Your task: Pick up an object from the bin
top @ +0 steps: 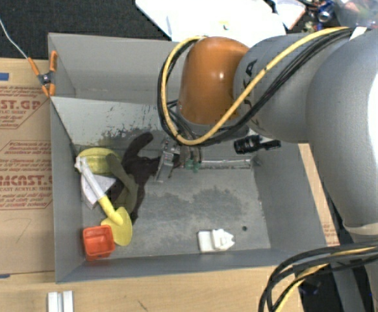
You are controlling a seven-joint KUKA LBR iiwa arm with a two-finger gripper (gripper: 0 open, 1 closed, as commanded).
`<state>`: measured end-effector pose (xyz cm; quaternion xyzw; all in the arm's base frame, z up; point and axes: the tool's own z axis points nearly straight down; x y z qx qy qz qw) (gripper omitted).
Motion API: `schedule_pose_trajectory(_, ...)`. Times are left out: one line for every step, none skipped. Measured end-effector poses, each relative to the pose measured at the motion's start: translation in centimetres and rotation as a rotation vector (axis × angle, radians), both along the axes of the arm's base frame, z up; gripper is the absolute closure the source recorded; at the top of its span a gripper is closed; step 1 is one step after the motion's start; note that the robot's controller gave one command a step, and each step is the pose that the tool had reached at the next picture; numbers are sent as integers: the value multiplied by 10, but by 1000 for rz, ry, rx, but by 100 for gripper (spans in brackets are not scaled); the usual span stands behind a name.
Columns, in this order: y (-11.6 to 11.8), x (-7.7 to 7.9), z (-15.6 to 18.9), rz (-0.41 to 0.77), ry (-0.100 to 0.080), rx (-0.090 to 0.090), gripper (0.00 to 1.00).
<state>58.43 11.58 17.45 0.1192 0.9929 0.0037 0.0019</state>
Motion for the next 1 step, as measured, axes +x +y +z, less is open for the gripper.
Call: schedule_pose_trajectory(0,2,26,-9,-6,1,100)
